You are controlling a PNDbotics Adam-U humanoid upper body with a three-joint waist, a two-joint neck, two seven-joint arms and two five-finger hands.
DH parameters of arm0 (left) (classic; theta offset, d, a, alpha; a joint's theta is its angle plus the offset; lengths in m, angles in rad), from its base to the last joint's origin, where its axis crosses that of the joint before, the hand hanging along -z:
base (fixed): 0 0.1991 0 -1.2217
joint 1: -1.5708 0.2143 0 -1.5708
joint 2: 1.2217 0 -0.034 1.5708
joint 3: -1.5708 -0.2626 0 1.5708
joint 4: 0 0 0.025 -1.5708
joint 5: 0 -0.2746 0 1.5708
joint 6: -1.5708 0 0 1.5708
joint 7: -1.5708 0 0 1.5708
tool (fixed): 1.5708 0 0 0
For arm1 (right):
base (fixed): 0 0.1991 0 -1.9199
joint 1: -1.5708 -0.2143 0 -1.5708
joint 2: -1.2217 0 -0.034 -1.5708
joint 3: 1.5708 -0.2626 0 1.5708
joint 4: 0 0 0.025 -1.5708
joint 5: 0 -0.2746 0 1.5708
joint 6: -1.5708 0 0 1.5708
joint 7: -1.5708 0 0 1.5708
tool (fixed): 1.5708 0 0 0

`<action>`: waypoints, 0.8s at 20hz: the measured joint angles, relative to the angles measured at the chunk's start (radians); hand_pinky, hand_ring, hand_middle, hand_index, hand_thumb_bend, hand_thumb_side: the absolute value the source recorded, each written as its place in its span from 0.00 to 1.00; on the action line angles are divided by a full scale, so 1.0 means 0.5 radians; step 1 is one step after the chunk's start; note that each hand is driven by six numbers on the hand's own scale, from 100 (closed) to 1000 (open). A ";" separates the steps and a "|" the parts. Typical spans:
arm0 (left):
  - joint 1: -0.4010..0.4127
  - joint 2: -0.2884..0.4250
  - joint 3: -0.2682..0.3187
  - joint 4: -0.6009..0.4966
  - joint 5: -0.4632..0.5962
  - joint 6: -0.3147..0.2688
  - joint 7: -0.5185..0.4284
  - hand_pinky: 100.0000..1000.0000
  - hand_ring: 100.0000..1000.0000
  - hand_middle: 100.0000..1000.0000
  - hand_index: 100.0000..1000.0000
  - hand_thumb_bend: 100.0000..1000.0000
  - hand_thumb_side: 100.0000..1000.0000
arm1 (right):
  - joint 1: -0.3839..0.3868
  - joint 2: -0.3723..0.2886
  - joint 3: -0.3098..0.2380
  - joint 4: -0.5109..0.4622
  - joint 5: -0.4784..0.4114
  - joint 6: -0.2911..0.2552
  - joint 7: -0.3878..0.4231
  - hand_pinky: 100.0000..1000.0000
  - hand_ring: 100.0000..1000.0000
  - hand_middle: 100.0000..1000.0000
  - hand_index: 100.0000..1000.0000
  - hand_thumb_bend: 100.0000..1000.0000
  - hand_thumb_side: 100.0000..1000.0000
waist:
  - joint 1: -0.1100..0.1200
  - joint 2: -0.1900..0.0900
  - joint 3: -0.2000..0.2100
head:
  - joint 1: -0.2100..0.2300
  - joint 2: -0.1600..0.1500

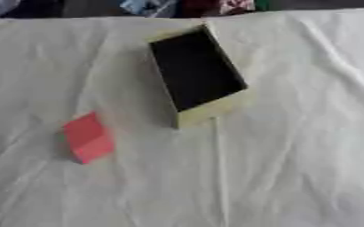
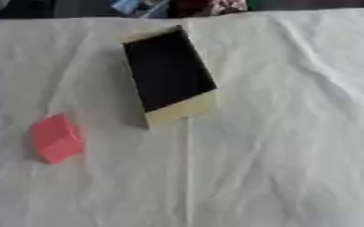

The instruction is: Pick up objects on the table and place them in the box.

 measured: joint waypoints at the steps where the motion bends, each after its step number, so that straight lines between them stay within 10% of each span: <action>1: 0.000 0.006 -0.004 0.000 0.000 0.001 -0.004 0.56 0.60 0.61 0.69 0.00 0.00 | 0.000 0.000 0.000 0.000 0.000 0.000 0.000 0.84 0.80 0.77 0.79 0.00 0.33 | 0.000 0.000 0.000 | 0.001 0.000; 16: -0.078 0.209 -0.100 0.000 -0.375 0.246 -0.208 0.58 0.61 0.63 0.74 0.08 0.00 | 0.001 -0.001 0.000 0.000 0.000 0.002 0.002 0.84 0.80 0.77 0.79 0.00 0.33 | 0.000 0.000 0.010 | 0.029 0.019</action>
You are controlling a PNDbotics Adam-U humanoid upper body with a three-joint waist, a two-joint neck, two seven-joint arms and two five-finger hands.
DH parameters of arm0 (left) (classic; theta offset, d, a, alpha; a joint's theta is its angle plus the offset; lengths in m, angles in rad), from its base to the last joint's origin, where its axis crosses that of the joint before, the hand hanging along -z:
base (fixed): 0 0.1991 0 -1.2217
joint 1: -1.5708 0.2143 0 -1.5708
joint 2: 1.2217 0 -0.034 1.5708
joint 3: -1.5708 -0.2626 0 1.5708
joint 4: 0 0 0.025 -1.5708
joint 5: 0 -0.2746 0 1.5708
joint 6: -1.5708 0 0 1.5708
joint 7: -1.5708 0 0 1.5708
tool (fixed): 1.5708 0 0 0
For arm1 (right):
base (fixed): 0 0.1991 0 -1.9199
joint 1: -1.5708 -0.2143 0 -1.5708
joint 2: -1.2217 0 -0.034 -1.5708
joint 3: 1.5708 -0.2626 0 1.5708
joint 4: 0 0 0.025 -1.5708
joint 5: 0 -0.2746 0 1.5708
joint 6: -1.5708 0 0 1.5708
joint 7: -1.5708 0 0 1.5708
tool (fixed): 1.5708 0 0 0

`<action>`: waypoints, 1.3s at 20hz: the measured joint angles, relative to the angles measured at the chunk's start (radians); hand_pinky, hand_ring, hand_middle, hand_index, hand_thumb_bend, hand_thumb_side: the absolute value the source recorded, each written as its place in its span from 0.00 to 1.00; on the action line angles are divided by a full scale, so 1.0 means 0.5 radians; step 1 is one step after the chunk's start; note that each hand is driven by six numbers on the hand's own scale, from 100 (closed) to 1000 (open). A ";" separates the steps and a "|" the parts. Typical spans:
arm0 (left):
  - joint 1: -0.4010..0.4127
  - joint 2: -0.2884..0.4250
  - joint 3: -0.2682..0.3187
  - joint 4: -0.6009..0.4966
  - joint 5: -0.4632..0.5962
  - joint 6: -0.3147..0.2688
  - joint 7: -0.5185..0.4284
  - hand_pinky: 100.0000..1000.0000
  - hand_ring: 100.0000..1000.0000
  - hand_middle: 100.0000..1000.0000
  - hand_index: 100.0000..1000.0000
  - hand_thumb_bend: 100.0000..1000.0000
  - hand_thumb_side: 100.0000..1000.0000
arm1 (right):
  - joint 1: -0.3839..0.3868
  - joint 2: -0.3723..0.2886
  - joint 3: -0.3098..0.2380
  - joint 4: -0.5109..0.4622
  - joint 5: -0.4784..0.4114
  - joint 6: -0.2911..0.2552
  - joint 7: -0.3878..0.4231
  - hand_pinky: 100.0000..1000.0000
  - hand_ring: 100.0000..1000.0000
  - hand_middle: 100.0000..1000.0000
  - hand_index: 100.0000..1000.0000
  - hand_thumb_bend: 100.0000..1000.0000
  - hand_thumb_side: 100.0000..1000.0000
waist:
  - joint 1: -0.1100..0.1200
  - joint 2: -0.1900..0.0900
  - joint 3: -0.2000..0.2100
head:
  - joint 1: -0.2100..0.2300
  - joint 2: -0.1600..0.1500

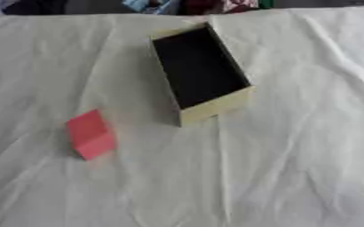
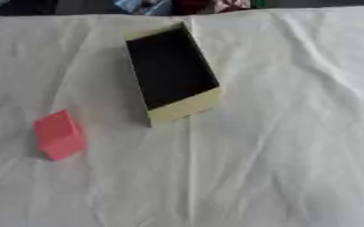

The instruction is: Pick up objects on the table and place them in the box.

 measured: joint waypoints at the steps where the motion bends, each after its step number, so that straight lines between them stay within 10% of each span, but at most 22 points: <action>1: -0.025 0.057 -0.031 0.001 -0.078 0.041 -0.055 0.58 0.61 0.64 0.74 0.10 0.00 | 0.000 0.000 0.000 0.000 0.000 0.001 0.001 0.84 0.80 0.77 0.79 0.00 0.33 | 0.000 0.000 0.003 | 0.002 0.000; 14: -0.339 0.731 -0.534 0.103 -0.515 0.245 -1.162 0.72 0.71 0.74 0.85 0.32 0.06 | -0.006 -0.010 0.028 0.000 0.000 0.010 0.032 0.84 0.80 0.77 0.79 0.00 0.33 | 0.001 0.000 -0.019 | 0.021 0.000; 22: -0.499 0.821 -0.793 0.084 -0.531 0.310 -1.550 0.75 0.73 0.75 0.86 0.43 0.12 | -0.009 -0.015 0.048 0.000 -0.002 0.016 0.052 0.84 0.80 0.77 0.79 0.00 0.32 | 0.014 -0.002 -0.032 | 0.039 -0.001; 26: -0.549 0.821 -0.883 0.047 -0.568 0.308 -1.682 0.76 0.74 0.76 0.86 0.53 0.33 | -0.009 -0.015 0.049 0.000 -0.003 0.017 0.060 0.84 0.80 0.77 0.79 0.00 0.33 | 0.019 -0.002 -0.035 | 0.046 -0.001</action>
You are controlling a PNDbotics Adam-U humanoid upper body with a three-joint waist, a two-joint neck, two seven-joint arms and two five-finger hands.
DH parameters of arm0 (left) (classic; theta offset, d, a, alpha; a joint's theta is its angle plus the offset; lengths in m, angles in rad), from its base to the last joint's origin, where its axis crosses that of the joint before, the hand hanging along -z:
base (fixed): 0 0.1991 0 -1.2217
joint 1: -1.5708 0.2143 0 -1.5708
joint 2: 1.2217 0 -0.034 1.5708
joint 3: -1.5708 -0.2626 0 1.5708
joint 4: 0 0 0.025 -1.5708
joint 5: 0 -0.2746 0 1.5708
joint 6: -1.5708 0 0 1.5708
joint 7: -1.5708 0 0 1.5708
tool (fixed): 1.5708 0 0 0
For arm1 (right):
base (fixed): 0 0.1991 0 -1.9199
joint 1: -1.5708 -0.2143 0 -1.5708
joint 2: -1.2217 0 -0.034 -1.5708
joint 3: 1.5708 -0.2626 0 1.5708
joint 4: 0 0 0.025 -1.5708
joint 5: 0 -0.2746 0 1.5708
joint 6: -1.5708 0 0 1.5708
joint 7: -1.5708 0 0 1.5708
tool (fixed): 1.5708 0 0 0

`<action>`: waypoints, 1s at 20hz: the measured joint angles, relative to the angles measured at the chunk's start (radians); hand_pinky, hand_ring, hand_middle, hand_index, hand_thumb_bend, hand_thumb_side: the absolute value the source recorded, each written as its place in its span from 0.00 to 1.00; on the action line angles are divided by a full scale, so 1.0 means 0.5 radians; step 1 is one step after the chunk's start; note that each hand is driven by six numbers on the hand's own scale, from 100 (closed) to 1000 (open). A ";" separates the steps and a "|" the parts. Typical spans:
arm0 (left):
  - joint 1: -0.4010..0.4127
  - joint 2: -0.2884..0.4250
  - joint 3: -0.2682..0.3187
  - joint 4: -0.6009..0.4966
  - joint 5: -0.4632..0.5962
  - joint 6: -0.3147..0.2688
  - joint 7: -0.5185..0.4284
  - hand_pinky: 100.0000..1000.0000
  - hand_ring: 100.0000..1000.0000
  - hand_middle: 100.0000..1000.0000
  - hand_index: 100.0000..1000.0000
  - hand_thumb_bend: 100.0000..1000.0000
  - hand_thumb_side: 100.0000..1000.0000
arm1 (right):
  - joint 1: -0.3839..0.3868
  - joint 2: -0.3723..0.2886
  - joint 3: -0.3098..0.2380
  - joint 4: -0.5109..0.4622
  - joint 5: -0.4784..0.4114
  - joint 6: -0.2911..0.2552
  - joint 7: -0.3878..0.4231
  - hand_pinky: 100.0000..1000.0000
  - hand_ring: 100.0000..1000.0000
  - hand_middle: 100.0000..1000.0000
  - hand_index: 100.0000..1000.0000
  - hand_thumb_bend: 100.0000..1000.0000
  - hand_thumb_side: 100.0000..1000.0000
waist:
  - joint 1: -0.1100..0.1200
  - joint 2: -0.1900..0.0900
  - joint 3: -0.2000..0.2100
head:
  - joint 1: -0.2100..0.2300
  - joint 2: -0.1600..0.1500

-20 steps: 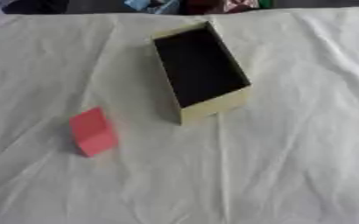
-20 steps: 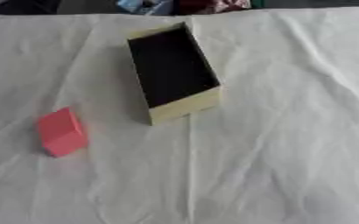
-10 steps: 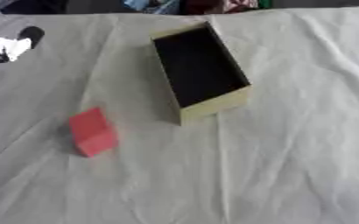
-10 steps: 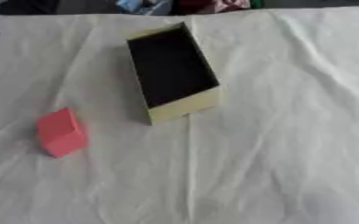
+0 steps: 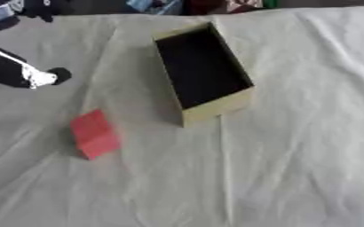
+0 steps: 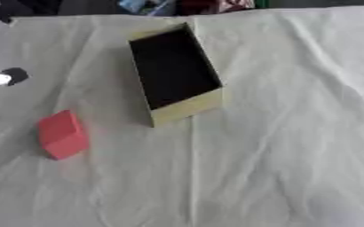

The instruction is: Pick up objects on the table and place them in the box.

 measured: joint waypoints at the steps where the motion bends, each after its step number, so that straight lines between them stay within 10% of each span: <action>1: -0.009 0.000 -0.014 -0.010 -0.008 -0.002 -0.028 0.77 0.74 0.76 0.86 0.56 0.39 | 0.000 0.000 0.000 0.000 0.000 0.000 0.001 0.84 0.80 0.77 0.79 0.00 0.33 | 0.002 0.000 0.000 | 0.000 0.000; 10: -0.049 0.015 -0.107 -0.033 0.153 0.101 -0.245 0.72 0.70 0.73 0.90 0.69 0.70 | -0.001 0.000 0.011 0.000 -0.005 0.003 0.008 0.84 0.80 0.77 0.79 0.00 0.33 | 0.004 0.000 0.004 | 0.000 0.000; 20: -0.061 0.015 -0.212 0.029 0.175 0.176 -0.412 0.71 0.71 0.76 0.95 0.74 0.70 | -0.008 0.000 0.012 0.000 -0.012 0.001 0.018 0.84 0.80 0.77 0.79 0.00 0.33 | 0.004 -0.005 0.008 | 0.010 0.000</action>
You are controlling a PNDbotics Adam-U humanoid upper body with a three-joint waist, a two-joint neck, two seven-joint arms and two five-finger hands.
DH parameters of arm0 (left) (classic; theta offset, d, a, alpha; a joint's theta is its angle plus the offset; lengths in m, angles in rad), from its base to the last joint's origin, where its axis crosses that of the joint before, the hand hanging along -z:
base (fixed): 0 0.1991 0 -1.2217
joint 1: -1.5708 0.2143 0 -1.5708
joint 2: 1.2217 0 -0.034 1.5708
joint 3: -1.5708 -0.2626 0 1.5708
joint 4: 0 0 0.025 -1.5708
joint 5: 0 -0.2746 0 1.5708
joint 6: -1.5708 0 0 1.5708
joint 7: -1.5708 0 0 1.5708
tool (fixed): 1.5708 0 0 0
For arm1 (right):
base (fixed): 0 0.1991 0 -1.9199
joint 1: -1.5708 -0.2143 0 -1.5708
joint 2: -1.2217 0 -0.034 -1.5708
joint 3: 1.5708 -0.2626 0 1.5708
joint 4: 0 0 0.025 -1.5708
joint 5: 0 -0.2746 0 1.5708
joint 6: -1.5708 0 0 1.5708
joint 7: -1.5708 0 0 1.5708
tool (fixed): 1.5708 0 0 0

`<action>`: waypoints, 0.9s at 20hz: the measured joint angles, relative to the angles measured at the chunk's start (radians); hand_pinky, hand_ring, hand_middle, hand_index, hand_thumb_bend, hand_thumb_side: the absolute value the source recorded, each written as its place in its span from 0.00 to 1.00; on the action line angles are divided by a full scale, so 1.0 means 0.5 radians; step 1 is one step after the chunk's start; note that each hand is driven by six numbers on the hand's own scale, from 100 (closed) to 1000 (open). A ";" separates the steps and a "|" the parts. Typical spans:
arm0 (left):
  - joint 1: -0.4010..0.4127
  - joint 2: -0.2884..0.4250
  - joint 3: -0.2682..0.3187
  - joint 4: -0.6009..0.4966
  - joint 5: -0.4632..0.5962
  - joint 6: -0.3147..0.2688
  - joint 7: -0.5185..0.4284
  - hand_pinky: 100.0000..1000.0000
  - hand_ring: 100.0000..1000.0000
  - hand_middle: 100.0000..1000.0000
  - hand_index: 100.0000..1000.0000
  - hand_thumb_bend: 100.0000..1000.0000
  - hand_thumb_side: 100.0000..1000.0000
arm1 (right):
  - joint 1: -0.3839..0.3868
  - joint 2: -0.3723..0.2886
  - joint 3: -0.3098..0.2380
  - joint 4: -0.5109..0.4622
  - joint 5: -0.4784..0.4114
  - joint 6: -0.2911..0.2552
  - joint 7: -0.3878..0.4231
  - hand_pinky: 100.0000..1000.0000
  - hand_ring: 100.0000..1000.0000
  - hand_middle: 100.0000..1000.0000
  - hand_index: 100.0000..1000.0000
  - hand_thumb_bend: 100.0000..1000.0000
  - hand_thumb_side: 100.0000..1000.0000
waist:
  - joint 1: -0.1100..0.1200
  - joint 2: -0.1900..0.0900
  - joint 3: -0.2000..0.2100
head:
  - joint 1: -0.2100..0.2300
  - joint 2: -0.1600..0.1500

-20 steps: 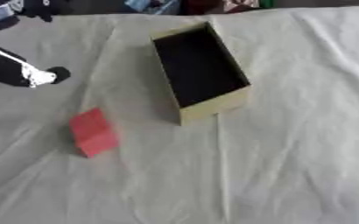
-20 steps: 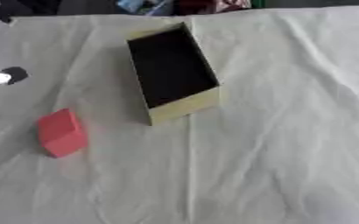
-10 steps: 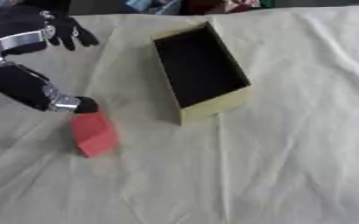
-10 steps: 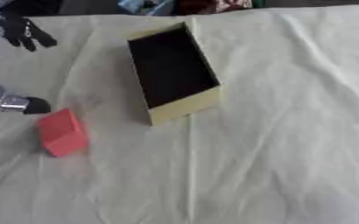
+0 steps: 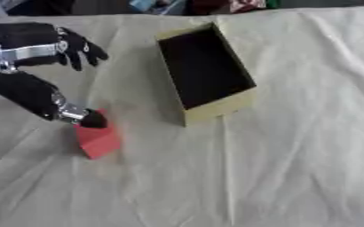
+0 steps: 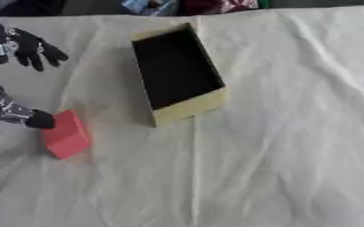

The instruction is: Pick up objects on the table and place them in the box.

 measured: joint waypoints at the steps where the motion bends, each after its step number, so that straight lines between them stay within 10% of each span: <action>1: 0.000 0.000 -0.009 0.016 0.007 0.012 -0.013 0.71 0.71 0.76 0.96 0.74 0.70 | 0.000 0.000 0.000 0.000 0.000 0.000 0.000 0.84 0.80 0.77 0.79 0.00 0.33 | 0.000 0.000 0.000 | 0.000 0.000; 18: -0.020 -0.068 -0.183 0.287 -0.105 0.026 -0.151 0.68 0.66 0.71 0.87 0.84 0.75 | 0.000 0.000 0.000 0.000 -0.002 0.004 0.005 0.84 0.80 0.77 0.79 0.00 0.33 | 0.000 0.000 0.005 | 0.015 -0.001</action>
